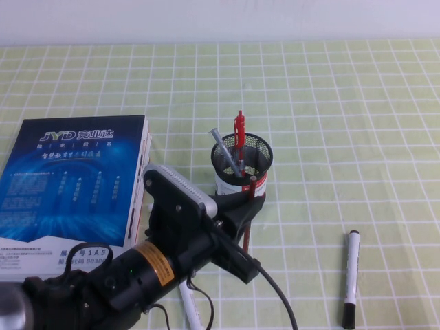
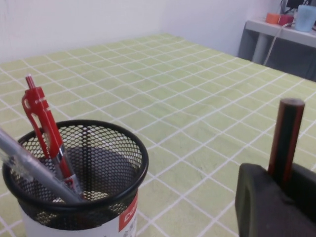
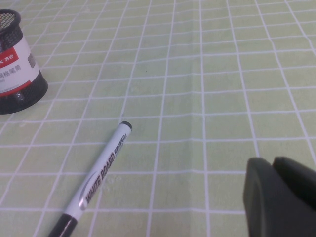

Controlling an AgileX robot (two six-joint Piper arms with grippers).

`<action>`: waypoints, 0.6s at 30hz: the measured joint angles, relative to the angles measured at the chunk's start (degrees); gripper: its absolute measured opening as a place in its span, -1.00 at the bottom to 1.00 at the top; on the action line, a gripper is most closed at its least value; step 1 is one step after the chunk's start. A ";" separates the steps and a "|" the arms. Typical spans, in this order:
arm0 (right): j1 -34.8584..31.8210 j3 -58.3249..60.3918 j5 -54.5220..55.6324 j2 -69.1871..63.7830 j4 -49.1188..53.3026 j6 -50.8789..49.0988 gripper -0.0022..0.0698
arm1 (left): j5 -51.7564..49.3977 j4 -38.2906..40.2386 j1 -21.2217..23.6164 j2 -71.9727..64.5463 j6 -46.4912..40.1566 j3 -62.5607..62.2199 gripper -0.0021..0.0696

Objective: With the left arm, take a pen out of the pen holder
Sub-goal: Place the pen on the table

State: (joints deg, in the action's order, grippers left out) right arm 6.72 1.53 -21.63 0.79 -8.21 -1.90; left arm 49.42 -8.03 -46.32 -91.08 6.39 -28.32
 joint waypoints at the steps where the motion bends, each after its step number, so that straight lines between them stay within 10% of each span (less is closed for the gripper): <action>1: 0.00 0.00 0.00 0.00 0.00 0.00 -0.98 | -0.18 0.40 0.00 -0.10 -0.42 0.00 -0.69; 10: 0.00 0.00 0.00 0.00 0.00 0.00 -0.98 | 1.15 3.22 0.00 -0.22 -3.79 0.00 -0.08; 18: 0.00 0.00 0.00 0.00 0.00 0.00 -0.98 | 1.75 4.67 0.00 -0.22 -2.66 0.00 -0.10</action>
State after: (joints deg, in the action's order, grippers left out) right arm 6.72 1.53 -21.63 0.79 -8.21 -1.90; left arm 51.18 -3.36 -46.32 -91.31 3.72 -28.32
